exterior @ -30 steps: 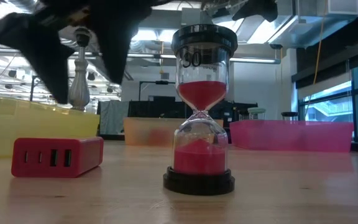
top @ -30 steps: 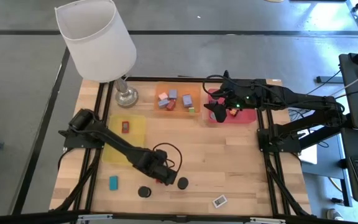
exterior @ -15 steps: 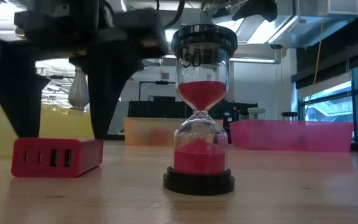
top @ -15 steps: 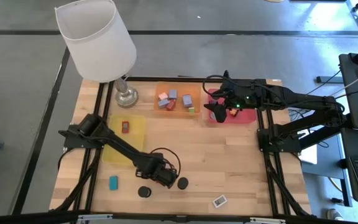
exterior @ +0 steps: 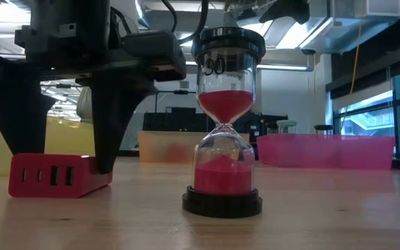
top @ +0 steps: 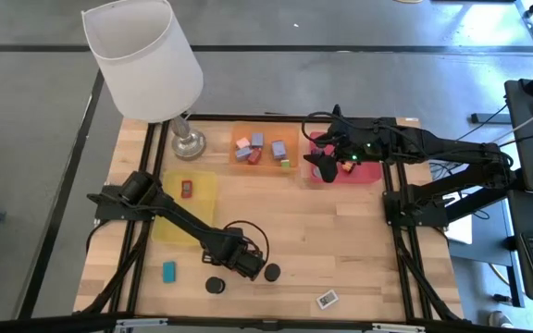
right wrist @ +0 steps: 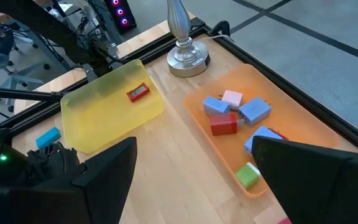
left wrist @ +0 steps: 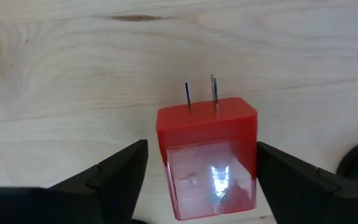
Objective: Pick & Place Office items
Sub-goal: Put the red charger adapter into the orange bin
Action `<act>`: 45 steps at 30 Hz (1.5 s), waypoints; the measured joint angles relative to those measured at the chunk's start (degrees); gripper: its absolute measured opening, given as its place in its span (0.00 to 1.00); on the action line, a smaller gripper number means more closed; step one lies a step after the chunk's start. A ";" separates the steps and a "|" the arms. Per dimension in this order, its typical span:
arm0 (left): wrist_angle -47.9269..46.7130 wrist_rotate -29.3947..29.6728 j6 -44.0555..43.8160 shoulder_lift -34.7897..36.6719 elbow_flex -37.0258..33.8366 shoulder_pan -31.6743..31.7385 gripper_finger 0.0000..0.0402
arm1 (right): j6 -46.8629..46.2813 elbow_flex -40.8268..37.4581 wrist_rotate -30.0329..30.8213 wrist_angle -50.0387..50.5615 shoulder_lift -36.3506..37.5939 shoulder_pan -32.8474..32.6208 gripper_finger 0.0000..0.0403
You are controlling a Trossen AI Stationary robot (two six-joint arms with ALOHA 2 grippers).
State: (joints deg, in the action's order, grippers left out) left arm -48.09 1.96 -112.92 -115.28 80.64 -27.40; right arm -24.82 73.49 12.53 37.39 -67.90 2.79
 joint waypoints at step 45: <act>0.65 27.91 66.69 9.55 16.44 28.38 0.54 | -1.70 -0.02 0.07 -0.02 -0.02 0.00 0.80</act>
State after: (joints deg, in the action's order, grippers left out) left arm -47.44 29.87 -46.23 -105.73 97.08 0.99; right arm -26.52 73.47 12.60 37.36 -67.92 2.79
